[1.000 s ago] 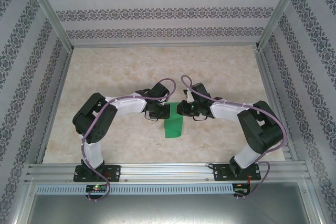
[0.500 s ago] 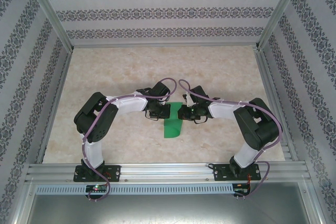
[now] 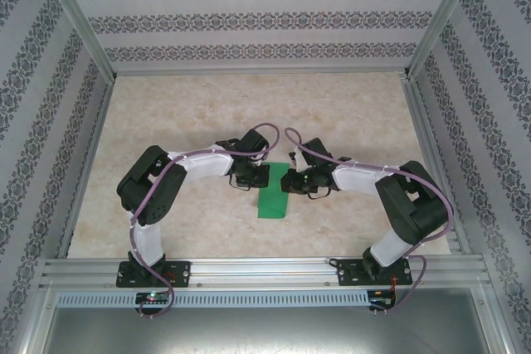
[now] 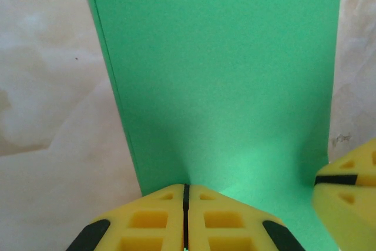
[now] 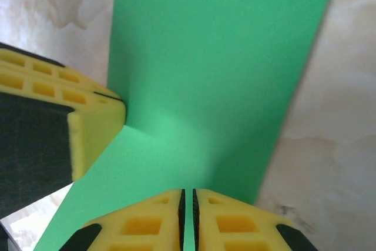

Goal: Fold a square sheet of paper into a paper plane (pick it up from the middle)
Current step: Fold the square sheet of paper in half at the center of the table.

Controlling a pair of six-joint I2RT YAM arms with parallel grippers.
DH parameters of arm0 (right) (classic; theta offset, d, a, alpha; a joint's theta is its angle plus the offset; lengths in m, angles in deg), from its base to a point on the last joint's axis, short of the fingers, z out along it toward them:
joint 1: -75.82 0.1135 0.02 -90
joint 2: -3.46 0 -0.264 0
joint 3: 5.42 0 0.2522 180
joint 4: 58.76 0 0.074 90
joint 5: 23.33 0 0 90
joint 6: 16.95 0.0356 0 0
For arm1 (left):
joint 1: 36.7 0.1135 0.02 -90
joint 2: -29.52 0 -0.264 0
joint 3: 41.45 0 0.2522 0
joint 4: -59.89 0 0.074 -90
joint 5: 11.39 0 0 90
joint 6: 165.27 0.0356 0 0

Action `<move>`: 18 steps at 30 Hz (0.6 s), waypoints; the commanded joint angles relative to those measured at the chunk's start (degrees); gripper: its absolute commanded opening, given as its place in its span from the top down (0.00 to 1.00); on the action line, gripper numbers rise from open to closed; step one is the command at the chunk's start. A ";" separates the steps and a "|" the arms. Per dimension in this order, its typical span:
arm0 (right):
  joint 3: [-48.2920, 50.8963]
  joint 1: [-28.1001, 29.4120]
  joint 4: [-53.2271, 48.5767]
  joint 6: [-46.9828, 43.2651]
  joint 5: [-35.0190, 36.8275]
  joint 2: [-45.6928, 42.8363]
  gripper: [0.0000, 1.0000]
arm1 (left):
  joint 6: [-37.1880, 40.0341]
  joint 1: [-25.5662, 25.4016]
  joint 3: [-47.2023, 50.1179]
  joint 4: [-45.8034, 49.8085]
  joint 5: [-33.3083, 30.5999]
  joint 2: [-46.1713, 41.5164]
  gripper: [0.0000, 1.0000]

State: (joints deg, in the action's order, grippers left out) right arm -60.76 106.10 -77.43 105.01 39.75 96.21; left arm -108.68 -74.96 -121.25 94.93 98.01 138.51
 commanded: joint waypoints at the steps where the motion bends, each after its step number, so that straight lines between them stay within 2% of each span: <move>1: -1.13 0.48 -0.18 0.05 -1.39 2.19 0.85 | 1.15 -0.24 1.66 8.04 -4.05 3.81 0.90; 8: 0.32 0.48 -3.90 -3.01 -0.56 2.78 0.85 | 1.28 -0.24 1.70 8.06 -3.98 4.23 0.90; 18: 6.09 -0.08 -7.81 -4.72 1.74 -2.86 0.84 | 2.03 -0.24 1.53 8.95 -4.37 4.39 0.90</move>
State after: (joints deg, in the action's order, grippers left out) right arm -57.38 106.34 -78.00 102.15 39.19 94.70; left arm -108.20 -74.96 -121.84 95.54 98.05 138.81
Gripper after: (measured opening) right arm 0.158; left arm 0.099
